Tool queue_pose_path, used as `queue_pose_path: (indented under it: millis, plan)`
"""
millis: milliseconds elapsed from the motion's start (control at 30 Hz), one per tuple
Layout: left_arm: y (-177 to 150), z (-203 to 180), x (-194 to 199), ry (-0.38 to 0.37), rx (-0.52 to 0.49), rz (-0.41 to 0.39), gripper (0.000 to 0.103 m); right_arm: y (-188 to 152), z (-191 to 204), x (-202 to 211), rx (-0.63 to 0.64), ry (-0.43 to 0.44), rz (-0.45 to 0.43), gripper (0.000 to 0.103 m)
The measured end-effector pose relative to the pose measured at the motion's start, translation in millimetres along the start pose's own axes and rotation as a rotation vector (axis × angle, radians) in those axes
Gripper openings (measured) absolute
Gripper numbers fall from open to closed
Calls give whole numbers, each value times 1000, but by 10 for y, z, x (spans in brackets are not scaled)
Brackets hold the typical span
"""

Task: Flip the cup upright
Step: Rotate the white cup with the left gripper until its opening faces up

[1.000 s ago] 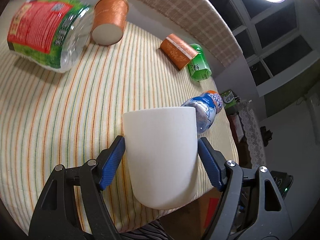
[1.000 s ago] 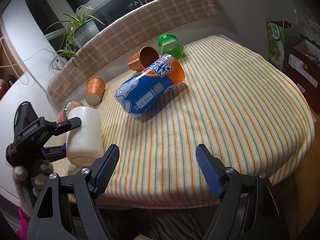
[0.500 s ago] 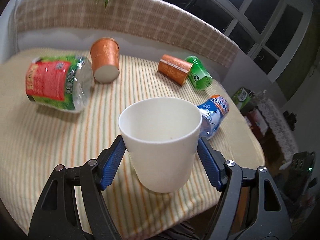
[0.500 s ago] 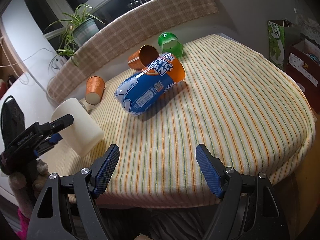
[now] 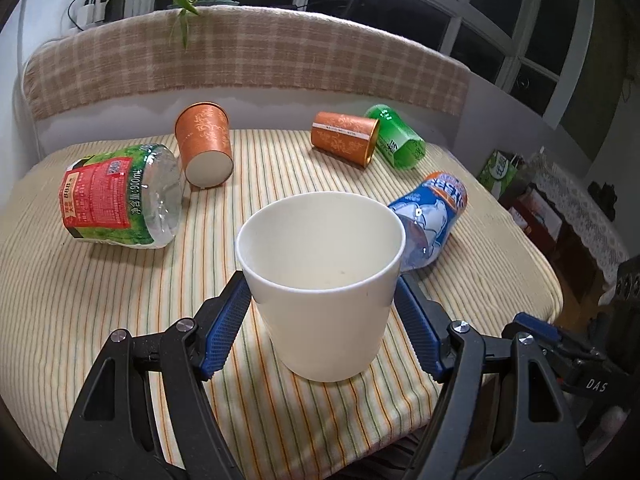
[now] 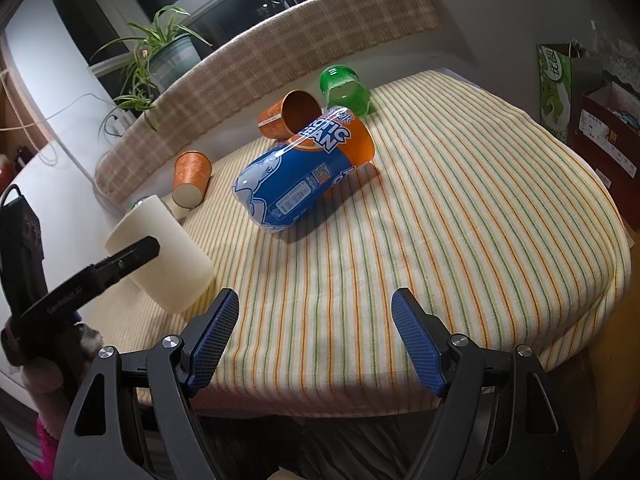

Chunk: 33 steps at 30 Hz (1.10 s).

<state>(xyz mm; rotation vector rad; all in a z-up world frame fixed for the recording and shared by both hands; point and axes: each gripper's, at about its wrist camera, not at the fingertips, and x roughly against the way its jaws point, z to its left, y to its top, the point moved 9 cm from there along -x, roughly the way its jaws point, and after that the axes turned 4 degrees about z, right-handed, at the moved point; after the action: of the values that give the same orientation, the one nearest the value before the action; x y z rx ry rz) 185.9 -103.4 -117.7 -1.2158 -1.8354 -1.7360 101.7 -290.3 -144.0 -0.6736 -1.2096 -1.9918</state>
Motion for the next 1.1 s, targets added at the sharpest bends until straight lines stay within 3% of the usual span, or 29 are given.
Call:
queue_pose_path:
  millis: [400,767,1100]
  plan:
    - [-31,-87,10,12,-37,-4,75,-1,1,3,4,0,0,79]
    - [-46,-171,19,-36,-35,0,76,-20,27,-8,7,1,3,79]
    - [-83,-179,28,-75,-20,14,84,-40,36,-9,14,0,2,79]
